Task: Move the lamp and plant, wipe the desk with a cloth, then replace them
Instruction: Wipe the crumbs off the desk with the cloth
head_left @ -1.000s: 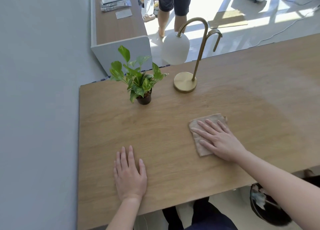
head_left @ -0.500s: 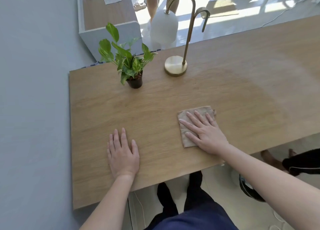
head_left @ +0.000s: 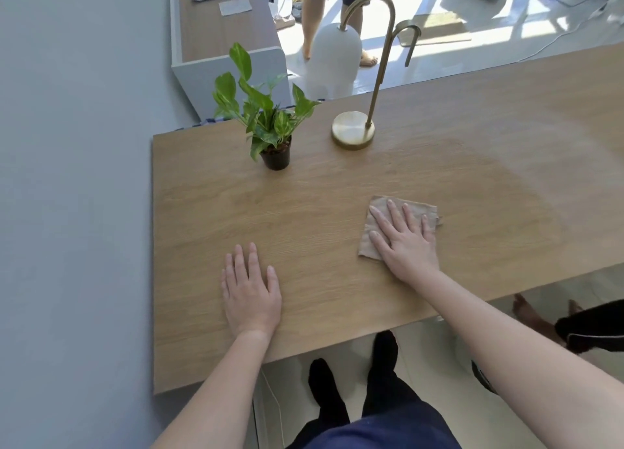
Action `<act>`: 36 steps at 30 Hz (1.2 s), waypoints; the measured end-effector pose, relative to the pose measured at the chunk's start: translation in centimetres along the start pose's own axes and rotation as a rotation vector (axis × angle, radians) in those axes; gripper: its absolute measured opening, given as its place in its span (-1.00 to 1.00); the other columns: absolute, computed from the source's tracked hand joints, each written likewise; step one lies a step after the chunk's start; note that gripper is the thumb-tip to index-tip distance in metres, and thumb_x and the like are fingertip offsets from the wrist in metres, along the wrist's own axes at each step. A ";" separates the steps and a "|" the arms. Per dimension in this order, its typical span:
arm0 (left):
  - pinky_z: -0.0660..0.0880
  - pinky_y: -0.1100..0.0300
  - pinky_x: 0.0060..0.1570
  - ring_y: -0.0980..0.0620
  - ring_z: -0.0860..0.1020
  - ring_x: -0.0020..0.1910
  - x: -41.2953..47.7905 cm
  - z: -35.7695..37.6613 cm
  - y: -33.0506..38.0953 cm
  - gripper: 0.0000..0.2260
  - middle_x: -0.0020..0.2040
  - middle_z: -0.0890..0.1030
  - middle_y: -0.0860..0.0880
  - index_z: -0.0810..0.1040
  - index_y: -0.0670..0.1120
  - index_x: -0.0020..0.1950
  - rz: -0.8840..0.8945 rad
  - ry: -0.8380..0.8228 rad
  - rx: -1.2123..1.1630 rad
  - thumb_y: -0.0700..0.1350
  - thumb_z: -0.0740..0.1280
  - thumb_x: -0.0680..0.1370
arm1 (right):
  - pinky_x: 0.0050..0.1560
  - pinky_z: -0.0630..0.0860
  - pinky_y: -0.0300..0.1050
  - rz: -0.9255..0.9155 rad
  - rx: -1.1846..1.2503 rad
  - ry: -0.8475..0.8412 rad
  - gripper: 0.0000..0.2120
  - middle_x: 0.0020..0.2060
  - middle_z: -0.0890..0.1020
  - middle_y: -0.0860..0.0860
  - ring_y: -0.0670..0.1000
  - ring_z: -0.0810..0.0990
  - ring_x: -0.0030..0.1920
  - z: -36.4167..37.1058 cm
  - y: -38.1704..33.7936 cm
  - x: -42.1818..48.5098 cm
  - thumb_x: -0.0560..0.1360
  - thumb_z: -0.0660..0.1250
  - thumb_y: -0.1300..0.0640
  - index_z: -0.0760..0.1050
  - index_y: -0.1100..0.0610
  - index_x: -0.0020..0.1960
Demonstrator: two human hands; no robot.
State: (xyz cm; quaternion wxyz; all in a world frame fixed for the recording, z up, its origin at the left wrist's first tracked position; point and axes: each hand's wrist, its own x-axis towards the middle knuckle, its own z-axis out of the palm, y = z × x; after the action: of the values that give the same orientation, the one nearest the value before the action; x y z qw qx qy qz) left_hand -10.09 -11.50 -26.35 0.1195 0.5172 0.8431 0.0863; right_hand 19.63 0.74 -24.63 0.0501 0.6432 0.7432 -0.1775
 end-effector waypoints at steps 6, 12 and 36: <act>0.08 -0.11 0.69 -0.07 0.02 0.74 0.0 -0.5 -1.6 -0.43 0.76 0.11 -0.02 0.12 0.06 0.75 0.035 -0.021 -0.035 0.19 0.05 0.76 | 0.66 -0.36 0.19 -0.208 -0.019 -0.039 -0.44 0.72 -0.21 -0.15 0.02 -0.34 0.70 2.7 -8.7 -1.7 0.71 -0.24 -0.36 -0.26 -0.37 0.68; 0.09 -0.13 0.69 -0.08 0.03 0.74 -3.0 -0.3 -4.9 -0.43 0.75 0.11 -0.06 0.11 0.01 0.75 -0.006 0.026 -0.020 0.16 0.08 0.76 | 0.67 -0.32 0.21 -0.480 -0.068 -0.074 -0.45 0.72 -0.19 -0.18 -0.01 -0.35 0.70 6.0 -10.2 -8.1 0.74 -0.19 -0.34 -0.25 -0.38 0.68; 0.36 0.08 0.48 0.04 0.43 0.52 0.3 -5.5 -0.8 -0.58 0.52 0.50 0.05 0.42 0.04 0.61 -0.034 -0.034 -0.562 0.07 0.22 0.74 | 0.51 0.42 -0.05 -0.251 0.535 -0.058 -0.65 0.36 0.59 -0.23 -0.19 0.48 0.42 -0.8 -8.2 -6.1 0.69 0.34 -0.07 0.56 -0.15 0.46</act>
State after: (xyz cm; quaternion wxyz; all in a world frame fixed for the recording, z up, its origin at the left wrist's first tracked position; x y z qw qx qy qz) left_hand -12.51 -11.77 -21.39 0.2737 0.4509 0.7926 0.3059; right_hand 12.78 -5.56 -20.37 -0.1225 0.5313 0.7419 -0.3903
